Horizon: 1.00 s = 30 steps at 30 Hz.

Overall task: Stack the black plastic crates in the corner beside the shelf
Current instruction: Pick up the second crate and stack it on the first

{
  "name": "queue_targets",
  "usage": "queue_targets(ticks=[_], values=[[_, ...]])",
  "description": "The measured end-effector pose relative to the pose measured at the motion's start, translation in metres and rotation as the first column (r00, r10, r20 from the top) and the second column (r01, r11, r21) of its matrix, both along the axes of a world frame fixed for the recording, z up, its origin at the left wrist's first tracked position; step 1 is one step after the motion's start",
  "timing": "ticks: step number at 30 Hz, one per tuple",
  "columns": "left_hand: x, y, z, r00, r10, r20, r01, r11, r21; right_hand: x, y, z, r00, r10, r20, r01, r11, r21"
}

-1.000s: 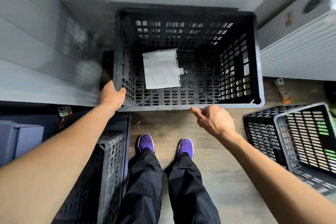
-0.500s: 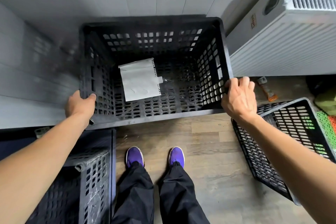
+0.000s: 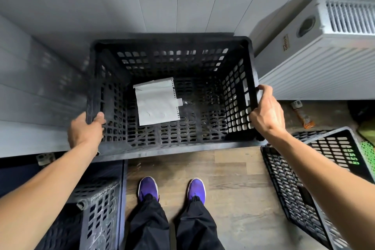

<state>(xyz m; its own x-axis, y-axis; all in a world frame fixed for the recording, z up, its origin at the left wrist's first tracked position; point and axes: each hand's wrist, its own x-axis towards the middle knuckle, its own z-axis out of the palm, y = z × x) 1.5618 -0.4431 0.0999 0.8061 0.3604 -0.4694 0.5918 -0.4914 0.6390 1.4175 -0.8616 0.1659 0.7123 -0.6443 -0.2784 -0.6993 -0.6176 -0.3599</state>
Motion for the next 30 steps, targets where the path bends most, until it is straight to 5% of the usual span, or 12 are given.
queue_targets(ticks=[22, 30], values=[[0.031, -0.018, 0.005, 0.993, -0.112, -0.031, 0.105, 0.98, -0.168, 0.008, -0.007, -0.008, 1.0, 0.007, -0.02, -0.005, 0.997, 0.077], [0.016, -0.014, 0.007, 0.978, -0.205, -0.044, 0.208, 0.973, 0.097, 0.001, -0.01, -0.012, 0.999, 0.041, -0.018, -0.04, 0.997, 0.072]])
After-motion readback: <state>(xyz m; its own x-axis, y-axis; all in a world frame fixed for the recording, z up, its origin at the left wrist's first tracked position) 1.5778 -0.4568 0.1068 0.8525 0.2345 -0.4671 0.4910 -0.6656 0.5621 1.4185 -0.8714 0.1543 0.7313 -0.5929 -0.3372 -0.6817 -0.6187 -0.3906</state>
